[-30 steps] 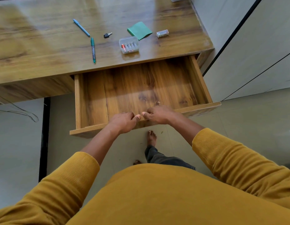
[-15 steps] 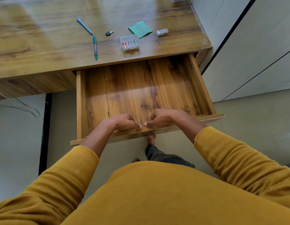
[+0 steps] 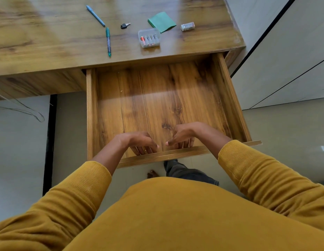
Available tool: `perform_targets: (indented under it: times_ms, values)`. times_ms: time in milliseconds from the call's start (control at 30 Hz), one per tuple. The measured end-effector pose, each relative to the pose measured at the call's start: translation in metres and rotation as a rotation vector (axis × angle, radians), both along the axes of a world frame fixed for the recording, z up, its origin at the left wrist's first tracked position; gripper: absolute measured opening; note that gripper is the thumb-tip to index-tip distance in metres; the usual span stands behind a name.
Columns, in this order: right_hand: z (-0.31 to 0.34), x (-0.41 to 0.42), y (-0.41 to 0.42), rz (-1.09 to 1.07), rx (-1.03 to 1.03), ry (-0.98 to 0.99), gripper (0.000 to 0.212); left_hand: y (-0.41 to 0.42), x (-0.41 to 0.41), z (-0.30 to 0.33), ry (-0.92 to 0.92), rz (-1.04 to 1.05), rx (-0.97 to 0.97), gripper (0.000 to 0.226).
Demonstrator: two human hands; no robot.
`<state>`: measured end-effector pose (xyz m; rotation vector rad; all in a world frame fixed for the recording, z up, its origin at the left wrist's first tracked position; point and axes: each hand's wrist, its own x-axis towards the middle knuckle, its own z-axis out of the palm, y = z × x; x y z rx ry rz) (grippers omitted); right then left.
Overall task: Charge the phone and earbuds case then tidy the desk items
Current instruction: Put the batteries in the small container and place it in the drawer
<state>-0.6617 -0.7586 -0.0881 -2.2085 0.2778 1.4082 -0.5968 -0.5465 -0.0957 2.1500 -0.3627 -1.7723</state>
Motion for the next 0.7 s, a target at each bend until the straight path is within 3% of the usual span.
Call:
perform_targets:
  times_ms: [100,333,467,600,700]
  values:
    - [-0.001,-0.001,0.003,-0.025,0.020,0.040,0.043,0.001,-0.002,-0.004,0.043,-0.014,0.017,0.034]
    - [0.004,0.007,0.011,-0.037,0.013,0.113,0.053,-0.001,0.004,-0.008,0.086,0.004,0.041,0.034]
    - [0.004,0.011,0.014,-0.031,0.018,0.120,0.048,-0.001,0.005,-0.007,0.082,0.040,0.020,0.030]
    - [0.014,0.027,0.003,-0.091,0.053,-0.161,0.032,-0.005,0.020,0.005,0.018,0.193,-0.031,0.033]
    - [0.032,0.056,-0.009,-0.146,0.003,-0.461,0.028,-0.016,0.043,0.021,-0.158,0.324,-0.138,0.030]
